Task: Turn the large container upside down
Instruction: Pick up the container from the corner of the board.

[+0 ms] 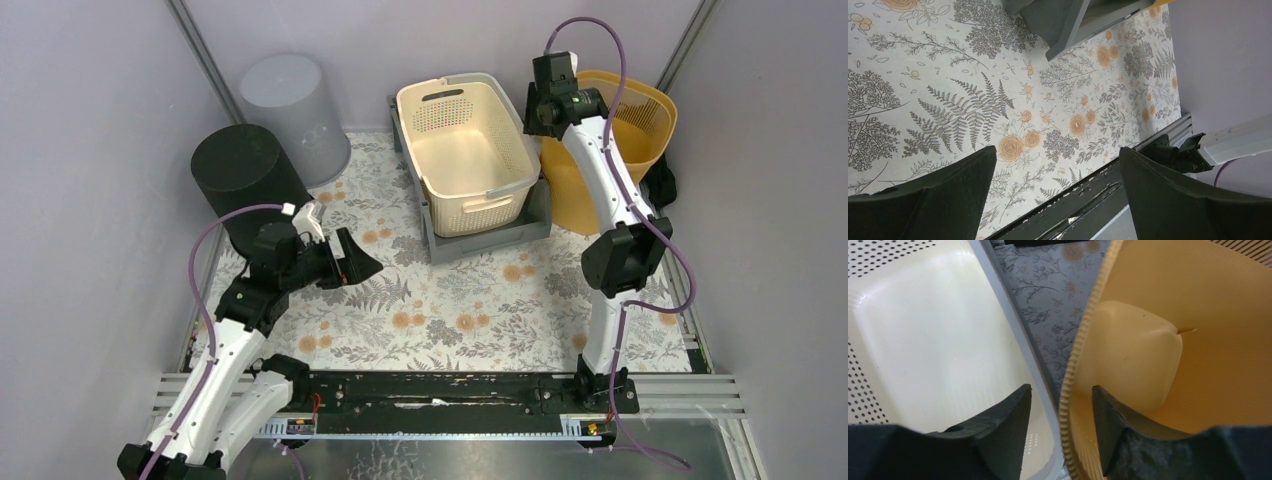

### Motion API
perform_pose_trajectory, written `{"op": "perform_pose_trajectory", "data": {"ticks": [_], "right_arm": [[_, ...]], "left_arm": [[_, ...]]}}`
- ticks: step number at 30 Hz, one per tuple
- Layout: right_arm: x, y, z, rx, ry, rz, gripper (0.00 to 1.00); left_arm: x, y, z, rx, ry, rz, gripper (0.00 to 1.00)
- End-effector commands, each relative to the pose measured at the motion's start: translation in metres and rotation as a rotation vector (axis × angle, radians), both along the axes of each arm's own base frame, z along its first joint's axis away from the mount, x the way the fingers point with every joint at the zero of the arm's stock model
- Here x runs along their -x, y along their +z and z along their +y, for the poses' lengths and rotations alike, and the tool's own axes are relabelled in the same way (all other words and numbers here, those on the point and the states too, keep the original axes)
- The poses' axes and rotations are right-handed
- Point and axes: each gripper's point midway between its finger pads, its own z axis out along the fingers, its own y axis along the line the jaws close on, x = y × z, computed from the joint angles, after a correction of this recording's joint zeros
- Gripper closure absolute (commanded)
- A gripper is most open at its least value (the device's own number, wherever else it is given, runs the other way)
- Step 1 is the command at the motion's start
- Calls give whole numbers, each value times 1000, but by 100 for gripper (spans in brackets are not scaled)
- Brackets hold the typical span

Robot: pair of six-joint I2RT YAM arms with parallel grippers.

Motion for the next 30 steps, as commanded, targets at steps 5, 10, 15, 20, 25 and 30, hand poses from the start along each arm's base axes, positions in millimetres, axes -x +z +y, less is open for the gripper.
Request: {"op": "perform_pose_trajectory", "data": {"ticks": [5, 10, 15, 20, 25, 30], "right_arm": [[-3, 8, -8, 15, -35, -24, 78], [-1, 16, -20, 28, -64, -39, 98], [9, 41, -29, 32, -79, -91, 100], [30, 83, -35, 5, -85, -190, 100], [61, 133, -40, -34, -82, -304, 100], [97, 176, -45, -72, -66, -396, 100]], "left_arm": [[-9, 14, -2, -11, 11, -72, 0], [-7, 19, 2, -31, 15, -81, 0], [-5, 21, 2, -29, 13, -85, 0], [-6, 23, 1, -28, 7, -88, 0], [-7, 27, 1, -30, 4, -97, 0], [-8, 29, 0, -31, 2, -97, 0]]}}
